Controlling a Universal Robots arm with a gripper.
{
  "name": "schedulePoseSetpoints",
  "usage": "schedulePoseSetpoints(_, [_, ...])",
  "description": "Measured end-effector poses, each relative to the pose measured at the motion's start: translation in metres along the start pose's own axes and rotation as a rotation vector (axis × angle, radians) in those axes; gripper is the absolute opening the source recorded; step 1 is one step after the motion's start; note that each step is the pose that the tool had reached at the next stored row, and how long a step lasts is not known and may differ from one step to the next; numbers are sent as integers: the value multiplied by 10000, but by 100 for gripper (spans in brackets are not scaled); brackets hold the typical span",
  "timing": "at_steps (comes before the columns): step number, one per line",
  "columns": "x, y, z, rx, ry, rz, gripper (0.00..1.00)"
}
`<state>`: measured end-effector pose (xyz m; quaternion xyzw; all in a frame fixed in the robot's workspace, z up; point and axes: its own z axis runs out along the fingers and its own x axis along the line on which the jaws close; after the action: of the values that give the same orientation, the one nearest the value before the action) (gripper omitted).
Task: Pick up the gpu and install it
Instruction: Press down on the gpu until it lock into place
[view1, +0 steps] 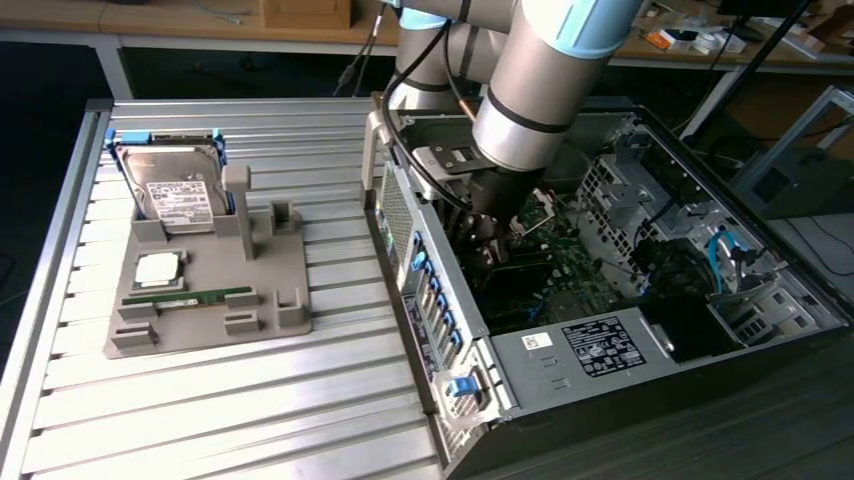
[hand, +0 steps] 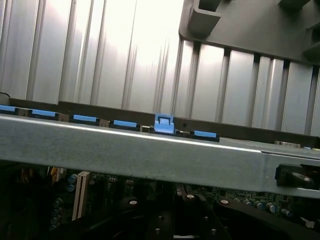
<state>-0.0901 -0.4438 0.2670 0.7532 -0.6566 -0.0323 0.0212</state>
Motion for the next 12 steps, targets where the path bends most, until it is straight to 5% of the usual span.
schedulePoseSetpoints(12, [27, 4, -1, 0, 0, 0, 11])
